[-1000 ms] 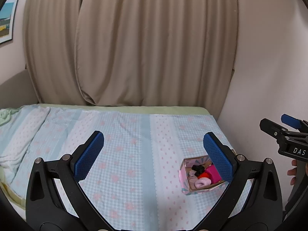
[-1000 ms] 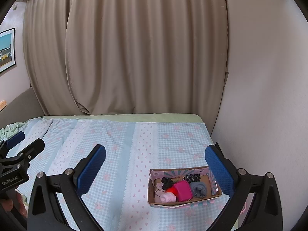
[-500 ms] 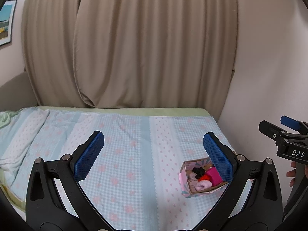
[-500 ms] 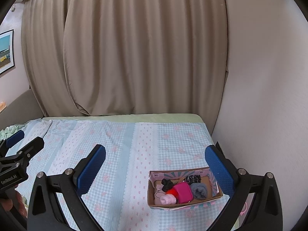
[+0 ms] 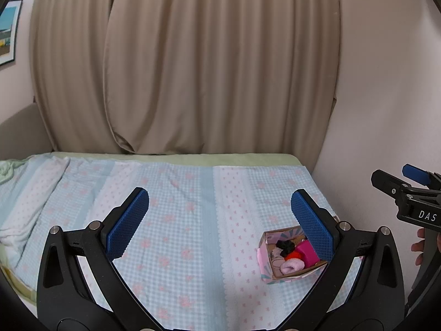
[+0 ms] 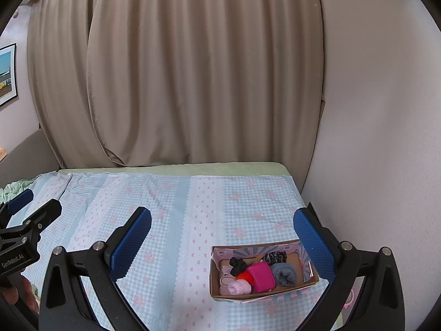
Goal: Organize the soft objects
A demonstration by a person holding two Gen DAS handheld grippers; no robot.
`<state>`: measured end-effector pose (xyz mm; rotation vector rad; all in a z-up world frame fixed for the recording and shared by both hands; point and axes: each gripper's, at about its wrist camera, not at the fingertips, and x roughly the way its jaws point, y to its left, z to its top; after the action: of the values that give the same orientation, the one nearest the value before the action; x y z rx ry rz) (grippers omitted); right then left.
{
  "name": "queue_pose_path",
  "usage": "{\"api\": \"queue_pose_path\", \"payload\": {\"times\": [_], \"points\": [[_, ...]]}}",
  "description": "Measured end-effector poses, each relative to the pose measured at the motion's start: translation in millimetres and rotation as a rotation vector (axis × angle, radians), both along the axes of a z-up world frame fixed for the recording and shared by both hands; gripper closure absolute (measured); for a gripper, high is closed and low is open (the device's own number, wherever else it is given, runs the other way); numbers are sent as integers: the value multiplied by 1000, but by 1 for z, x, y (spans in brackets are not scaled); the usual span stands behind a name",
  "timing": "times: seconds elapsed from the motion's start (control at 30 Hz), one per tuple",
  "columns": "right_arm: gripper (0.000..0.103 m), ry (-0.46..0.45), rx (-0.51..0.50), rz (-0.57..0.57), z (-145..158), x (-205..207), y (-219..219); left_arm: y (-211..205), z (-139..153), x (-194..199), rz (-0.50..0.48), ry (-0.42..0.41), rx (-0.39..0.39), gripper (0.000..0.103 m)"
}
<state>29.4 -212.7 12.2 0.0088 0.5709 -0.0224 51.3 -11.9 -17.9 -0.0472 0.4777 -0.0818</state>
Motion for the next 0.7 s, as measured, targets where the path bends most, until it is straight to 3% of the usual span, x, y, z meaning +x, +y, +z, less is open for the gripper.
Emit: {"api": "queue_pose_path", "payload": {"times": [0.37,0.7], "points": [[0,-1,-1,1,0,1,1,1,-2,1,3,-2,2,0],[0,-4,-3,0,0,2,1,-7,-2,-4,33,-24,59,0]]}}
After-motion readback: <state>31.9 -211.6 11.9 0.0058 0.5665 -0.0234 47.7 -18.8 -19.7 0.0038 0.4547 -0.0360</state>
